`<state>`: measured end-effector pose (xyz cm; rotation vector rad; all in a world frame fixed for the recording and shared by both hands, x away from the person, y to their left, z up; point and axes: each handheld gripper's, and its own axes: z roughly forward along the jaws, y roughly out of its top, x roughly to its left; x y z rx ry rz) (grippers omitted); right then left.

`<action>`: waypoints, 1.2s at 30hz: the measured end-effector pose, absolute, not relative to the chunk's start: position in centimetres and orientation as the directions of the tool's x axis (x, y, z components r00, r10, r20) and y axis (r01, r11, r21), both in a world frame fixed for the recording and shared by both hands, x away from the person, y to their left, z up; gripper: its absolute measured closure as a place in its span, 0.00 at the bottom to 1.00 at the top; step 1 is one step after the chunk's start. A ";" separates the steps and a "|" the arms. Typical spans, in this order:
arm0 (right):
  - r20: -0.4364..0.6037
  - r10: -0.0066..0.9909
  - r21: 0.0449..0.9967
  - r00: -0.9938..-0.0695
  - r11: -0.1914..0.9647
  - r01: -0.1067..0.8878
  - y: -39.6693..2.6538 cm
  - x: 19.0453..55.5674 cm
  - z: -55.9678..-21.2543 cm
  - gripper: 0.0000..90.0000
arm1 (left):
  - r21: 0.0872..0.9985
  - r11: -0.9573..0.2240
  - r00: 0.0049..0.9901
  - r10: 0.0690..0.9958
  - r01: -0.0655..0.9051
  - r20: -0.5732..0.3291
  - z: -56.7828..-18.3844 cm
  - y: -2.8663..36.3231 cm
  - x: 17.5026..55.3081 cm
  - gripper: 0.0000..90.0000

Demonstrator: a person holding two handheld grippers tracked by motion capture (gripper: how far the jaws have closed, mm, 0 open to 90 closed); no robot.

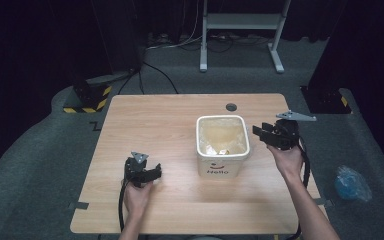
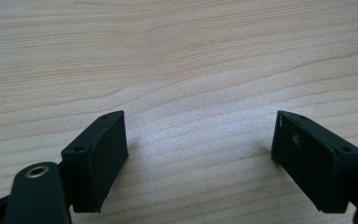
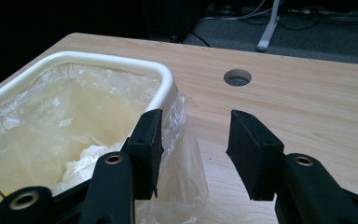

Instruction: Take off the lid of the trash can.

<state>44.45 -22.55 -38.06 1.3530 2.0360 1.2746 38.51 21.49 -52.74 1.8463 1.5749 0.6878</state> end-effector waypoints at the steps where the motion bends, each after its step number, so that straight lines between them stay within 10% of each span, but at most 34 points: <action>1: 0.157 0.871 0.843 -0.465 0.127 0.523 -22.5 44.5 -38.0 0.61 | 0.734 -0.107 0.158 0.988 0.671 0.000 -52.7 21.5 38.5 0.20; 36: 0.131 0.869 0.841 -0.478 0.158 0.518 -20.0 47.4 -36.2 0.62 | 0.734 -0.091 0.139 0.990 0.673 -0.004 -52.8 21.6 38.6 0.21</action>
